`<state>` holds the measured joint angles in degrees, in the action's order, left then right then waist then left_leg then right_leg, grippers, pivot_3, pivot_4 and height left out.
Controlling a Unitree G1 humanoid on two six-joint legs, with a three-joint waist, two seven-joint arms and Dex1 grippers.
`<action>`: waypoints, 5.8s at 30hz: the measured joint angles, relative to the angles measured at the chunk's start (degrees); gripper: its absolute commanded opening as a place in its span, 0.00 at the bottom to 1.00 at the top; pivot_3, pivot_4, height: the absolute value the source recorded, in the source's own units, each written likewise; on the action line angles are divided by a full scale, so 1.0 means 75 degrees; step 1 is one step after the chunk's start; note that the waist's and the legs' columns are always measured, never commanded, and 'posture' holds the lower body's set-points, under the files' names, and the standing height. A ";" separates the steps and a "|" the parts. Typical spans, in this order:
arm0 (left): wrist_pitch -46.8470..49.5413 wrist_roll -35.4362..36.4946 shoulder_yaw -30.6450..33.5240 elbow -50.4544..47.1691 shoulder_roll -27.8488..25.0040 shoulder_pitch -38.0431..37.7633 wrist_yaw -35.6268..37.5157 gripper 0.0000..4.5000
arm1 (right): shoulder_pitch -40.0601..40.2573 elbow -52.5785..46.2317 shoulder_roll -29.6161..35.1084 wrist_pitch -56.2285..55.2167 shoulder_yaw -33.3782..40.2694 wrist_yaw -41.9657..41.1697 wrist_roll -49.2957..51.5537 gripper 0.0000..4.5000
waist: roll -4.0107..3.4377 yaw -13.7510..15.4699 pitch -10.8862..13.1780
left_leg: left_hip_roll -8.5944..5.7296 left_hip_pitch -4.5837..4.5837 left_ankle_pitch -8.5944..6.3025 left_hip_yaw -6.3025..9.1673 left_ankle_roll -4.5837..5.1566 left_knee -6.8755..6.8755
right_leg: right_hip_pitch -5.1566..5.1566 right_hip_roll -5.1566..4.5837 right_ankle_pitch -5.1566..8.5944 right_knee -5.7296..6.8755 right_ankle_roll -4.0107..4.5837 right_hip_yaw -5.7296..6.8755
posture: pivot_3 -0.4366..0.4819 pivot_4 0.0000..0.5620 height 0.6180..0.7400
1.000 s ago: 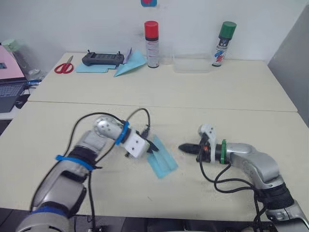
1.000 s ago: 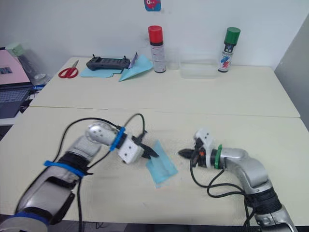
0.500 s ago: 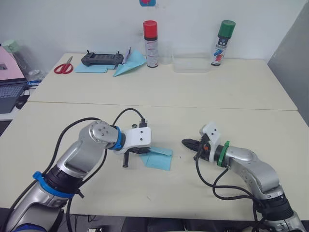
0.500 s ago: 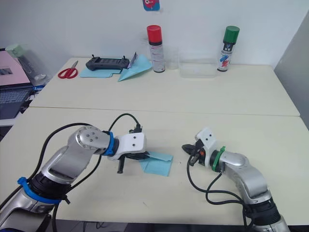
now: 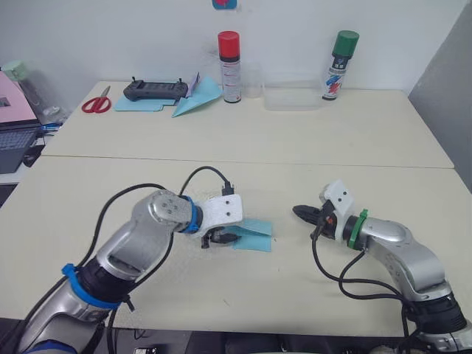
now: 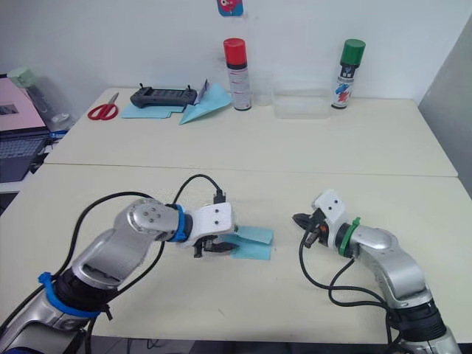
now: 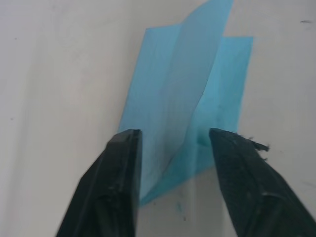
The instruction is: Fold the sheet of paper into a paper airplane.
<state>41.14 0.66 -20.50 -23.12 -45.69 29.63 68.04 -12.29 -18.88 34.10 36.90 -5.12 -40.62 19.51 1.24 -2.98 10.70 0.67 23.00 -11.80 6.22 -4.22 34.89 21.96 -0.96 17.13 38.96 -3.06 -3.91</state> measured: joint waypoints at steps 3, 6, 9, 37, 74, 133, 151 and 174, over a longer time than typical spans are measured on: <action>-0.0359 0.0629 0.0896 0.0399 -0.0569 0.0312 0.0456 0.92 | 0.0018 -0.0083 0.0696 -0.0188 0.0076 -0.0558 -0.0020 0.00 | -0.0001 0.0005 0.0002 | 0.0000 0.0000 0.0000 0.0000 0.0000 0.0001 | 0.0000 0.0000 0.0001 0.0000 0.0001 0.0002 | 0.48 0.27 1.00; -0.0707 0.0966 0.1620 0.1270 -0.0579 0.0619 0.0419 1.00 | 0.0005 -0.0250 0.0945 -0.0442 0.0037 -0.1097 0.0016 0.09 | 0.0000 -0.0002 0.0002 | -0.0002 -0.0004 0.0000 -0.0005 0.0000 0.0002 | -0.0007 -0.0001 0.0002 -0.0002 0.0000 -0.0001 | 0.48 0.27 1.00; -0.0885 0.1268 0.1990 0.1802 -0.0265 0.0482 0.0224 1.00 | -0.0039 -0.0316 0.1043 -0.0667 -0.0059 -0.1561 0.0065 0.26 | 0.0001 -0.0008 0.0002 | -0.0002 0.0000 0.0000 -0.0006 0.0000 0.0003 | -0.0006 -0.0004 0.0001 -0.0005 0.0000 0.0000 | 0.48 0.27 1.00; -0.1180 0.1795 0.1739 0.2282 0.0534 0.0032 -0.0754 0.00 | -0.1097 0.1636 -0.1100 -0.4126 -0.2374 -0.1716 -0.2150 0.47 | 0.0006 -0.0017 0.0005 | -0.0001 -0.0004 0.0002 0.0001 -0.0003 0.0010 | -0.0004 -0.0004 -0.0008 0.0011 0.0012 0.0003 | 0.48 0.27 1.00; -0.0957 0.1991 0.0811 0.1530 0.0894 -0.0661 -0.0572 0.00 | -0.0021 -0.0696 0.0703 -0.1561 -0.0879 -0.2881 0.0376 0.27 | 0.0006 0.0014 0.0005 | -0.0004 -0.0016 0.0001 0.0004 -0.0002 0.0020 | -0.0028 -0.0006 -0.0004 0.0009 0.0005 0.0004 | 0.48 0.27 1.00; -0.2084 0.1603 0.0130 0.3040 0.0903 -0.0636 0.0191 0.00 | -0.0309 0.0743 -0.0539 -0.4298 -0.2463 -0.2240 -0.1816 0.01 | 0.0008 0.0002 -0.0002 | -0.0002 -0.0049 0.0001 0.0007 -0.0002 0.0020 | -0.0059 -0.0004 -0.0003 0.0010 0.0004 0.0005 | 0.48 0.27 1.00; -0.2227 0.1605 0.0188 0.3152 0.0685 -0.0627 0.0280 0.00 | -0.0783 0.1577 -0.1416 -0.3410 -0.2016 -0.1023 -0.1847 0.01 | 0.0006 -0.0023 -0.0003 | 0.0001 -0.0063 0.0001 0.0005 -0.0002 0.0019 | -0.0069 0.0000 -0.0004 0.0011 0.0006 0.0003 | 0.48 0.27 1.00; -0.1574 0.1743 0.0498 0.3259 0.0548 -0.0007 0.0344 0.00 | -0.0946 0.3257 -0.1705 -0.5117 -0.2302 -0.0566 -0.3074 0.01 | 0.0006 -0.0038 -0.0004 | 0.0003 -0.0066 0.0001 0.0007 -0.0002 0.0017 | -0.0071 0.0004 -0.0004 0.0012 0.0006 0.0004 | 0.48 0.27 1.00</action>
<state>29.34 13.73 -16.77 1.33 -41.58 29.57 70.62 -19.39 5.54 21.31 -1.48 -22.39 -44.86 -3.54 1.28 -3.27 10.67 0.70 22.50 -11.79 6.28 -4.24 35.02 21.43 -0.93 17.10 39.06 -3.02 -3.88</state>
